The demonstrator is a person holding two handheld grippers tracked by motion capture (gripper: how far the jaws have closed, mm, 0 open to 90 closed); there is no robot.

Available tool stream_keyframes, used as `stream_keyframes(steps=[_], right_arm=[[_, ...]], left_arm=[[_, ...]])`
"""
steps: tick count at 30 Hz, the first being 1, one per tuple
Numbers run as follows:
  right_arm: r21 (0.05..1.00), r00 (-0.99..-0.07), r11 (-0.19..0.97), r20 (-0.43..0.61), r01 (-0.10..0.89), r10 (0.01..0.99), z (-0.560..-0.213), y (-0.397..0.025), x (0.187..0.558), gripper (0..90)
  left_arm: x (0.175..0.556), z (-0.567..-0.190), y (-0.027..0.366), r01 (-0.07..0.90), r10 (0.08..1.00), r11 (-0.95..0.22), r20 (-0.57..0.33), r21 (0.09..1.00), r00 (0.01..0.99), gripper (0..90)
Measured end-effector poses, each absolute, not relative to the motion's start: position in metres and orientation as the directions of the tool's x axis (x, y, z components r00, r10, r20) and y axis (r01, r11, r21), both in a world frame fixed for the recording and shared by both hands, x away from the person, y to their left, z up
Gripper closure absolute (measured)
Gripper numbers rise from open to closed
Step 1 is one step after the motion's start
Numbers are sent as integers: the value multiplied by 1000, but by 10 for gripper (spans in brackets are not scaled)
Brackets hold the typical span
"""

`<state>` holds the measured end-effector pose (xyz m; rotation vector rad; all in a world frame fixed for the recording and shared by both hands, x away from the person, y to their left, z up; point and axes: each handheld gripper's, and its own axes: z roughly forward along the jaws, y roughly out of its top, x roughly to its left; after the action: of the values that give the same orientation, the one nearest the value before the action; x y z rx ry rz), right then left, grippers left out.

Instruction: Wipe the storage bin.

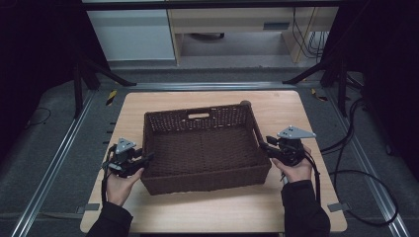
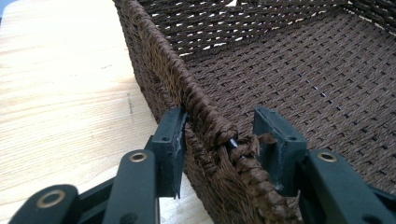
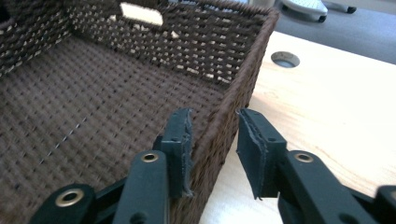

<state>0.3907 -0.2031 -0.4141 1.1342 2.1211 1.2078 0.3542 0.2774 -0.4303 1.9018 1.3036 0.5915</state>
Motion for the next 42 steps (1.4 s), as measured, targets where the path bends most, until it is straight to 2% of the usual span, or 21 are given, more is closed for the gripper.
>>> stream_keyframes(steps=[6, 7, 11, 15, 19, 28, 33, 42], right_arm=[[853, -560, 286, 9, 437, 829, -419, -195, 393, 677], [844, -565, 302, 2, 443, 825, -419, -191, 391, 682], [848, -582, 298, 16, 439, 813, -416, -190, 385, 683], [863, -570, 275, 18, 424, 822, -413, -189, 385, 645], [850, -584, 301, 10, 432, 811, -418, -180, 386, 678], [848, -596, 298, 27, 440, 803, -418, -174, 377, 691], [857, -600, 286, 34, 429, 799, -412, -174, 374, 639], [881, -508, 227, 16, 414, 861, -409, -212, 370, 492]], left_arm=[[353, -429, 277, 585, 928, -206, -32, 784, 370, 584], [352, -427, 279, 580, 929, -215, -18, 786, 370, 625], [353, -427, 286, 588, 931, -202, -33, 784, 364, 648], [353, -427, 290, 586, 933, -203, -26, 785, 358, 672], [351, -426, 294, 593, 935, -201, -28, 780, 354, 682], [345, -425, 301, 596, 933, -216, -16, 773, 359, 687], [346, -425, 303, 596, 930, -229, -7, 769, 367, 682], [347, -427, 303, 595, 929, -231, -8, 770, 371, 678]])
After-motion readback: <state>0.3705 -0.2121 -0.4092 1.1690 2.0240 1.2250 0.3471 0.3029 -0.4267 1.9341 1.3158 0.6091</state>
